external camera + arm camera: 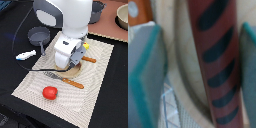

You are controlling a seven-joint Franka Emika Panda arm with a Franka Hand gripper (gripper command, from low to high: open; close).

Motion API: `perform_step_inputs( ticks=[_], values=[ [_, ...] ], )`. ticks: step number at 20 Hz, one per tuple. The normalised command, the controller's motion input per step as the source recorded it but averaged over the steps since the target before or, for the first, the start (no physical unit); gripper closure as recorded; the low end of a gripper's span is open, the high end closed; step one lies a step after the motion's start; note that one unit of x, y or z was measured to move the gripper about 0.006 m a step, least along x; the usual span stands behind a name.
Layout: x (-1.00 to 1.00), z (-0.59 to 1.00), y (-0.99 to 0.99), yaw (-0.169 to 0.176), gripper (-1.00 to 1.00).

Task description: Interact with the objects in diverse but meaningful ways.

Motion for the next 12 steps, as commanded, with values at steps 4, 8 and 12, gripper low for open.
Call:
perform_step_inputs(
  ticks=[4, 8, 12],
  values=[
    [0.23, -0.28, -0.09, 0.000, 1.00],
    [0.34, -0.11, -0.05, 0.000, 1.00],
    [0.42, 0.88, -0.04, -0.003, 1.00]
  ],
)
